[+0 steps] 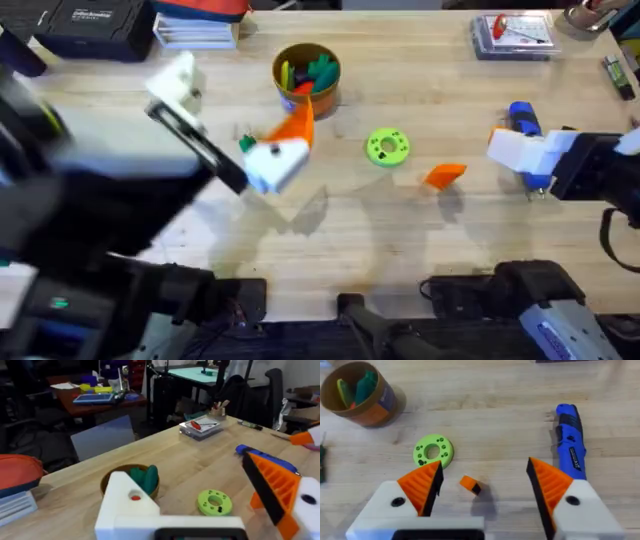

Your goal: Pick up the gripper from the table and insert it into the empty holder that is missing its gripper. Then pick up a screw, insert it into the mounting hole, and use the screwdriver to tighten it. Finally, clean up the table by picking up the vegetable and placing it into the bucket.

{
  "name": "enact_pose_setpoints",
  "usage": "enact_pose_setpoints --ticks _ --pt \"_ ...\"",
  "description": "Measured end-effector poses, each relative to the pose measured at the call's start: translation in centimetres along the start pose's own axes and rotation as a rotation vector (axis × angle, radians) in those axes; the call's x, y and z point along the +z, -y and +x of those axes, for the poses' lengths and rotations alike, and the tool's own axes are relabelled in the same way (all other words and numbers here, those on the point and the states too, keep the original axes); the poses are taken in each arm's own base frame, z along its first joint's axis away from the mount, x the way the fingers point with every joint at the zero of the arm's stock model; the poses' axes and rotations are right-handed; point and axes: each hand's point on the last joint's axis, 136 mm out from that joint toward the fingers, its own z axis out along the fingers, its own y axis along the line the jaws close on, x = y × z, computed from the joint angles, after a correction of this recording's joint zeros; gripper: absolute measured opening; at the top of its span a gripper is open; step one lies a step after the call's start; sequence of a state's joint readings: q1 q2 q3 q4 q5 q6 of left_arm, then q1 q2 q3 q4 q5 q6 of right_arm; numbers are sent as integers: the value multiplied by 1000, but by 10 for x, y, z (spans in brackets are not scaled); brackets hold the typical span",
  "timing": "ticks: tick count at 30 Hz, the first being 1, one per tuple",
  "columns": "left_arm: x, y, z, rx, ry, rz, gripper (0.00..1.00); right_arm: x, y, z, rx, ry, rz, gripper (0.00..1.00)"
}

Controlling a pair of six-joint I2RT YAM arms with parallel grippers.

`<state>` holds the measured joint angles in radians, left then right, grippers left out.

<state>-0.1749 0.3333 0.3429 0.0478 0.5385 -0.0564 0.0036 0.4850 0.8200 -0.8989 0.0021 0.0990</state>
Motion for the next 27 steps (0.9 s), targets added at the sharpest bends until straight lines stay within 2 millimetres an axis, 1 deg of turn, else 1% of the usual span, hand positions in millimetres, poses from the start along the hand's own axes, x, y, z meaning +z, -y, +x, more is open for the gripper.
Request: enact_pose_setpoints --ticks 3,7,12,15,19,23,27 --pt "-5 11 25 10 27 35 985 0 0 0 0 0 0 993" --pt "-11 20 48 -12 48 65 985 0 0 0 0 0 0 992" --pt "-16 29 58 -16 83 104 985 0 0 0 0 0 0 992" --pt "-15 33 77 -55 23 127 985 0 0 0 0 0 0 994" --pt "-17 41 110 -139 -110 164 985 0 0 0 0 0 0 994" --pt "-19 50 112 -172 -124 217 985 0 0 0 0 0 0 994" --pt "-20 54 112 -187 -128 243 985 0 0 0 0 0 0 994"
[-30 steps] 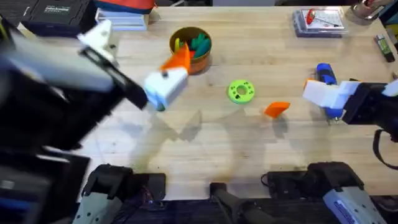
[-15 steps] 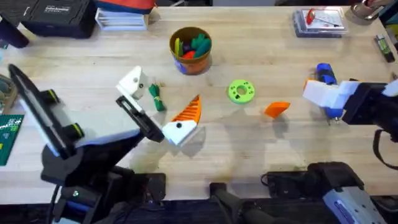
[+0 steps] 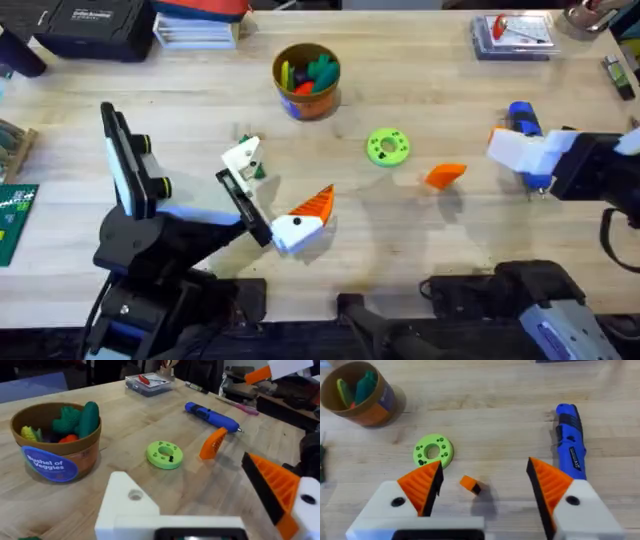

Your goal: Pick up the gripper from the table and insert it into the empty holder that is missing its gripper. Then pick up a screw, insert it into the mounting hole, and use the screwdriver to tighten it. Finally, clean up the table by picking up the vegetable and placing it into the bucket.

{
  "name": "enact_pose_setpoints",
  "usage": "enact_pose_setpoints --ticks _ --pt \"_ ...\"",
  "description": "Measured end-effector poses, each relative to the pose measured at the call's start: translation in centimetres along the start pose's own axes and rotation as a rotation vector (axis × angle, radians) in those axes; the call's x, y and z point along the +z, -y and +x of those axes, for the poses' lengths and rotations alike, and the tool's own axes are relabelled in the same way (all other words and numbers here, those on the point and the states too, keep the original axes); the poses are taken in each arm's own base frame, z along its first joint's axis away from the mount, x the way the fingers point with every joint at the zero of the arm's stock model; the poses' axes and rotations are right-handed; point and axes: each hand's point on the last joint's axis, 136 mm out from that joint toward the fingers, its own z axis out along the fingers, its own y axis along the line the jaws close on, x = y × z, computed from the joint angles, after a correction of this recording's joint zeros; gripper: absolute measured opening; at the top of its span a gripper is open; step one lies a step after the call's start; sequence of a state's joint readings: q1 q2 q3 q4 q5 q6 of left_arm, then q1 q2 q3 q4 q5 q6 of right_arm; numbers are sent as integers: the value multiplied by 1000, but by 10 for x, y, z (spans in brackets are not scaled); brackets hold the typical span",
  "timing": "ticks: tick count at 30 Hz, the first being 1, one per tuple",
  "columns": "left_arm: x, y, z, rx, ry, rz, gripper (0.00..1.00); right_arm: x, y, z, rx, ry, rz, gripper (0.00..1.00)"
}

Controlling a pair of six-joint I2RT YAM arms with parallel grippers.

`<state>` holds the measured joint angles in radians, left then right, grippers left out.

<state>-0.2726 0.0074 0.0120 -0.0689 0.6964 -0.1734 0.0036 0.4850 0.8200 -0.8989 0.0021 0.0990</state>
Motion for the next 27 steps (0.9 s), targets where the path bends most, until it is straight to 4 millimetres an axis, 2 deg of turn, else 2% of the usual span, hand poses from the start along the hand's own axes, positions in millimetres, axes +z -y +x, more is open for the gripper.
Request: enact_pose_setpoints --ticks 27 --pt "0 7 2 -13 -9 39 987 0 0 0 1 0 0 994"
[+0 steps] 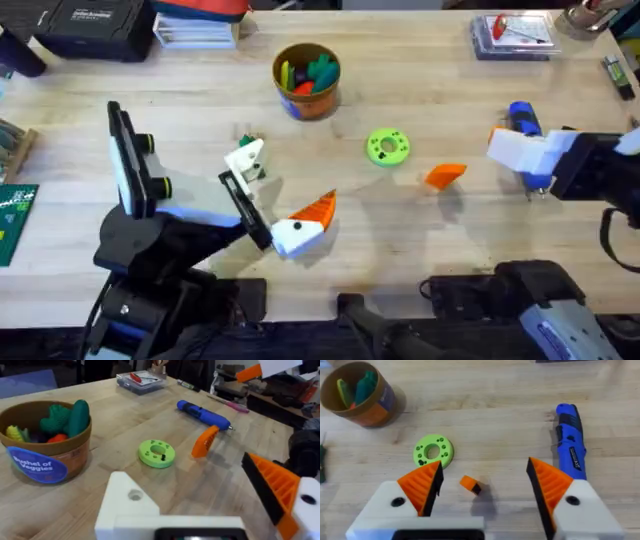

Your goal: Pick up the gripper from the table and insert it into the empty holder that is missing its gripper. Then pick up a screw, insert it into the mounting hole, and use the screwdriver to tighten it. Finally, clean up the table by picking up the vegetable and placing it into the bucket.

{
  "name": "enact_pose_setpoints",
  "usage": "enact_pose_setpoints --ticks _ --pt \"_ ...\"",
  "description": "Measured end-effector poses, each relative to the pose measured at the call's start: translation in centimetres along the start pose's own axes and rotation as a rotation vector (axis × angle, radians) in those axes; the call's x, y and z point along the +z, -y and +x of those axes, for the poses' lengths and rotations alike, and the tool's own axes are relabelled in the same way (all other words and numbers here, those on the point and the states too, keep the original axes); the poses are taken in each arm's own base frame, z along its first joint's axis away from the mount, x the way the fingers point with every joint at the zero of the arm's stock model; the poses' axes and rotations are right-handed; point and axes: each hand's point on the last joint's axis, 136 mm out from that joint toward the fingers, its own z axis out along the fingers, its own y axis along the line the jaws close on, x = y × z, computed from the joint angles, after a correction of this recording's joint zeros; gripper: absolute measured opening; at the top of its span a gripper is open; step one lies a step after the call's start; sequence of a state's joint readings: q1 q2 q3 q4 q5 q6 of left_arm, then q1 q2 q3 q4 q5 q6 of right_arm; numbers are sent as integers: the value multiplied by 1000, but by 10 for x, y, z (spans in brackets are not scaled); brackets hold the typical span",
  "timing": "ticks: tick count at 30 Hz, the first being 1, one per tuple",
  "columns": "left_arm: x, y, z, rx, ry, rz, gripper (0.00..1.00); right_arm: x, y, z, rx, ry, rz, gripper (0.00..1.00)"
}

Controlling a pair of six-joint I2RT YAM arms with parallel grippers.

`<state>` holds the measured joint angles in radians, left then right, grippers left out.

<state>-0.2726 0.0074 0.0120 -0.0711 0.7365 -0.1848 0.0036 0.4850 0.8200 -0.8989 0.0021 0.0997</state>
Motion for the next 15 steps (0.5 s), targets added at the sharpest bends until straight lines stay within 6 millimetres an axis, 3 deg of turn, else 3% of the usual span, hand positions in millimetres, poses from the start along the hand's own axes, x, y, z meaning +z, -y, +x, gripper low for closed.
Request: enact_pose_setpoints --ticks 11,15 --pt "-3 31 8 -11 -44 181 985 0 -2 0 -2 -2 -14 994" --pt "-4 36 10 -13 -52 211 985 4 -11 6 -77 -44 -65 994"
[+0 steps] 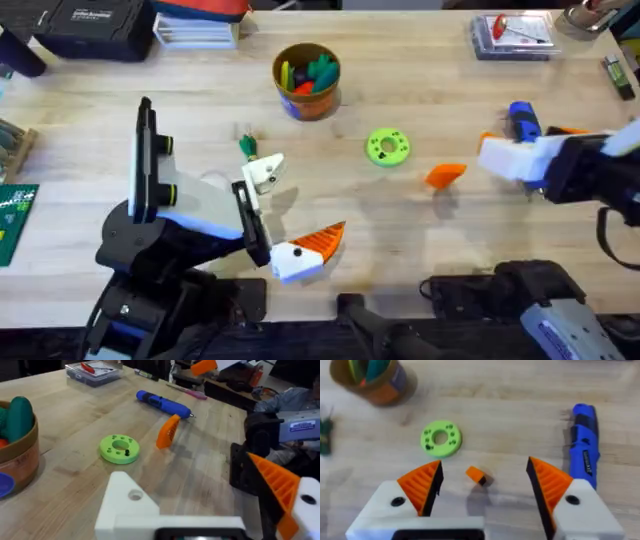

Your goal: Pick up the gripper from the table and insert it into the empty holder that is missing its gripper. Then pick up a screw, insert it into the mounting hole, and use the screwdriver to tighten it. Finally, clean up the table by picking up the vegetable and placing it into the bucket.

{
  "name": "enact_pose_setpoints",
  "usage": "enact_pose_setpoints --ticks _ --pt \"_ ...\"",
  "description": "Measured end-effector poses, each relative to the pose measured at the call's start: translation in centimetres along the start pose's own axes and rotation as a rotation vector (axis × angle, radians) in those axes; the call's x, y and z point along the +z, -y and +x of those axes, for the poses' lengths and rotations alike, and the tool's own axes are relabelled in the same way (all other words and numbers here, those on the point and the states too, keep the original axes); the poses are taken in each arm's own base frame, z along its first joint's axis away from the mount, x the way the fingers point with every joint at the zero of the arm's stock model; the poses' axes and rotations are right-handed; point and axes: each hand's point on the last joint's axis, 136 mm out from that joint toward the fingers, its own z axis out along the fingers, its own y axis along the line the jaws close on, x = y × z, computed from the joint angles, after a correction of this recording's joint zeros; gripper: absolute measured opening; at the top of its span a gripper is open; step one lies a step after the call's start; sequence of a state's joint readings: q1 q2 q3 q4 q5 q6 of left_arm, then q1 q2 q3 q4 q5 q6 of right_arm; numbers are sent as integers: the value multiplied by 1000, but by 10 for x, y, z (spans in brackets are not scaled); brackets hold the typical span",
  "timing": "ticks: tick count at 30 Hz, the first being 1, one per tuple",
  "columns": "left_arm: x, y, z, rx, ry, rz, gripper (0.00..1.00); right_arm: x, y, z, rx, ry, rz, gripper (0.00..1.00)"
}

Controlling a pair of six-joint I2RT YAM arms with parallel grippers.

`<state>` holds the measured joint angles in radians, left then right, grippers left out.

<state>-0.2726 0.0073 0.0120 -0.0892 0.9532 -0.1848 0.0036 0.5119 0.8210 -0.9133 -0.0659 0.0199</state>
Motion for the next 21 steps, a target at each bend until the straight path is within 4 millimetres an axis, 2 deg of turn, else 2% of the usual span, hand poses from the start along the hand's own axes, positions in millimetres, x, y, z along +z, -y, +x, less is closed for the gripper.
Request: enact_pose_setpoints --ticks 9,18,21 --pt "0 3 1 -1 -5 20 985 13 -12 30 -228 -339 -115 994" --pt "0 4 2 -7 -9 23 986 40 -22 46 -501 -529 -236 994" --pt "0 4 2 -7 -10 25 986 50 -19 54 -572 -597 -236 994"
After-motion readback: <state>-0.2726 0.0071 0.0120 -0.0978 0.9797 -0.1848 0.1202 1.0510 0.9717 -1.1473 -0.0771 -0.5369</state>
